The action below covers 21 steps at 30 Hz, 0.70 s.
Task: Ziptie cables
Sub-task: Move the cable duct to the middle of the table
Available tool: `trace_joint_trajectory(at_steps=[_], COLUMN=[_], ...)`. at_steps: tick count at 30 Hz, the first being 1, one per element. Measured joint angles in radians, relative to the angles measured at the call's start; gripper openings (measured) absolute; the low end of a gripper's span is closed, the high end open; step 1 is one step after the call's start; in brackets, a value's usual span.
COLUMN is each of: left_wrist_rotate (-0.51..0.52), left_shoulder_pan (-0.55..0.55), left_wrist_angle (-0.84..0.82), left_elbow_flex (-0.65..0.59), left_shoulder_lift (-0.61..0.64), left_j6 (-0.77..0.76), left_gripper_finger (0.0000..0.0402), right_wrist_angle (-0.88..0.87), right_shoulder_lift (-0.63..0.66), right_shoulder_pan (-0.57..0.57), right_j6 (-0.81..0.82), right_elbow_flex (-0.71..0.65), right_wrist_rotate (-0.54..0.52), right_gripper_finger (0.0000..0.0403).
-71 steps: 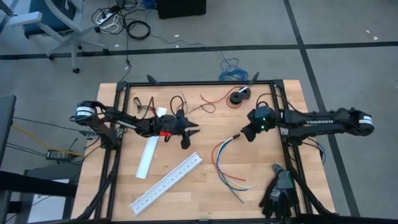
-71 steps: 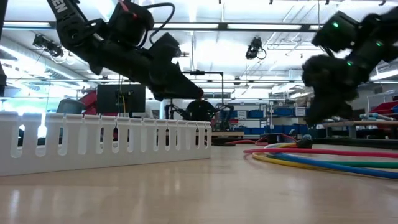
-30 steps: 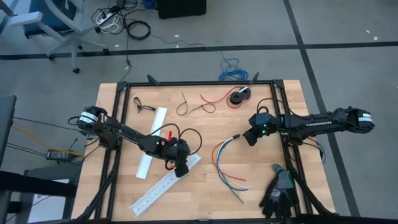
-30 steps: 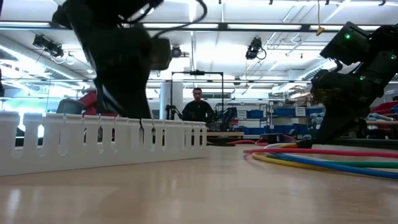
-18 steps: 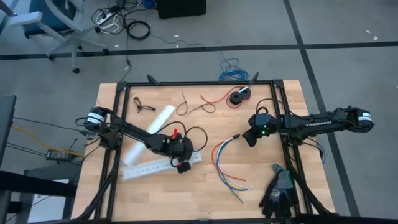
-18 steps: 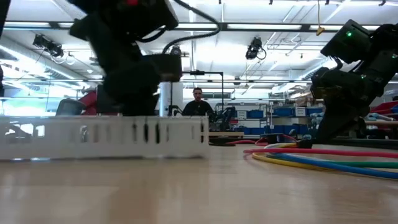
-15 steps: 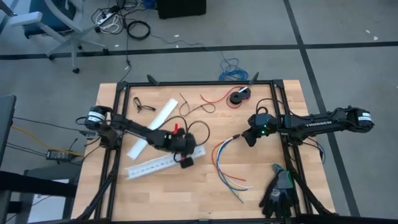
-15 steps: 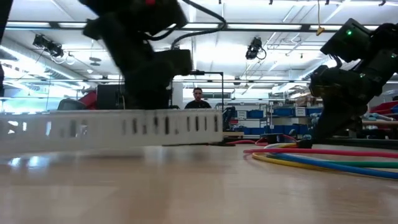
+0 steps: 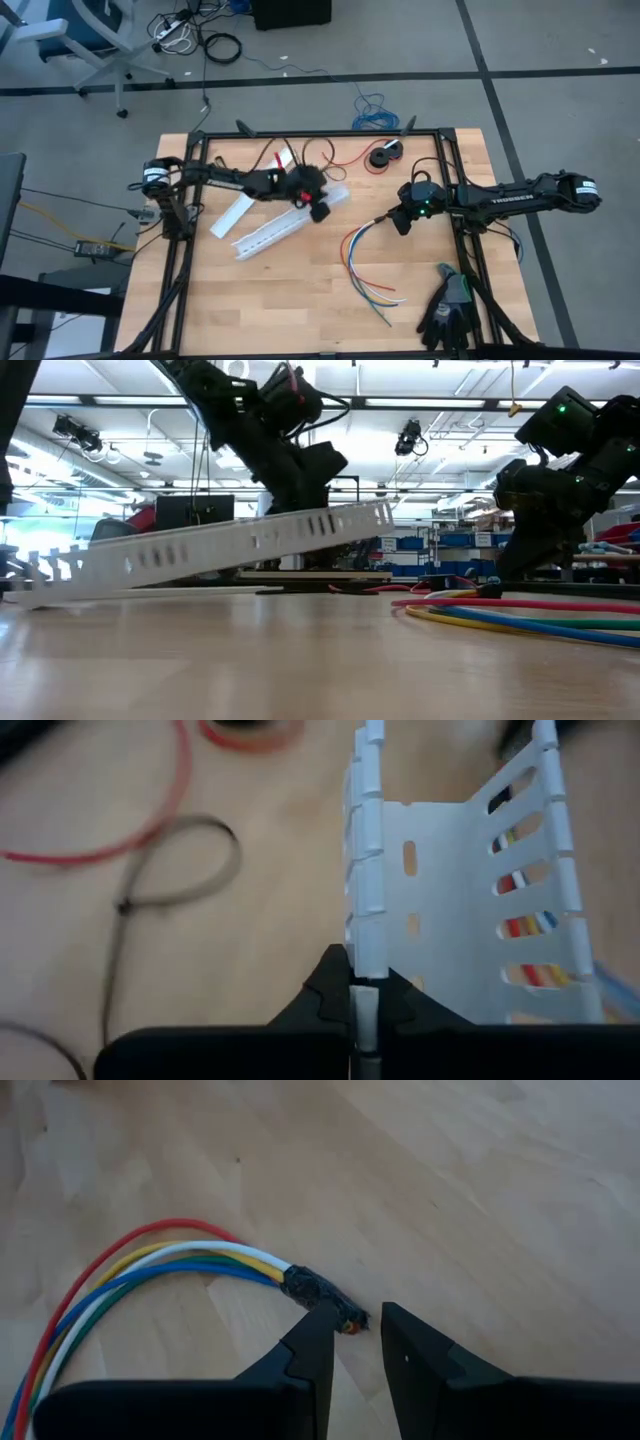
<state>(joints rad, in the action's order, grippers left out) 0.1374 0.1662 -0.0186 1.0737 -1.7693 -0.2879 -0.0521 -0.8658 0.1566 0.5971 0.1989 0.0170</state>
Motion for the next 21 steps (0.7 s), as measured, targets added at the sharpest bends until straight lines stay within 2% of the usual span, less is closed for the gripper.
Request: trace_joint_trajectory(at_steps=[5, 10, 16, 21], left_wrist_rotate=[-0.044, -0.108, -0.138, -0.142], left_shoulder_pan=[0.051, 0.085, 0.096, 0.096], left_wrist_angle=[0.131, 0.143, 0.051, -0.094], left_elbow_flex=[0.002, 0.06, 0.281, 0.474], left_shoulder_lift=[-0.027, -0.134, -0.332, -0.426], left_j6=[0.009, 0.094, 0.226, 0.342], left_gripper_finger=[0.0002, 0.0001, 0.0001, 0.0007], right_wrist_angle=[0.0, 0.008, 0.01, -0.002], right_shoulder_lift=[0.0, 0.0, 0.0, 0.0], right_shoulder_pan=[0.0, 0.0, 0.0, 0.0], right_j6=[-0.027, -0.059, -0.062, -0.06], right_elbow_flex=[0.0, 0.0, 0.0, 0.0], right_wrist_rotate=[-0.03, -0.033, -0.058, -0.059], right_gripper_finger=[0.0075, 0.0075, 0.0075, 0.0075])
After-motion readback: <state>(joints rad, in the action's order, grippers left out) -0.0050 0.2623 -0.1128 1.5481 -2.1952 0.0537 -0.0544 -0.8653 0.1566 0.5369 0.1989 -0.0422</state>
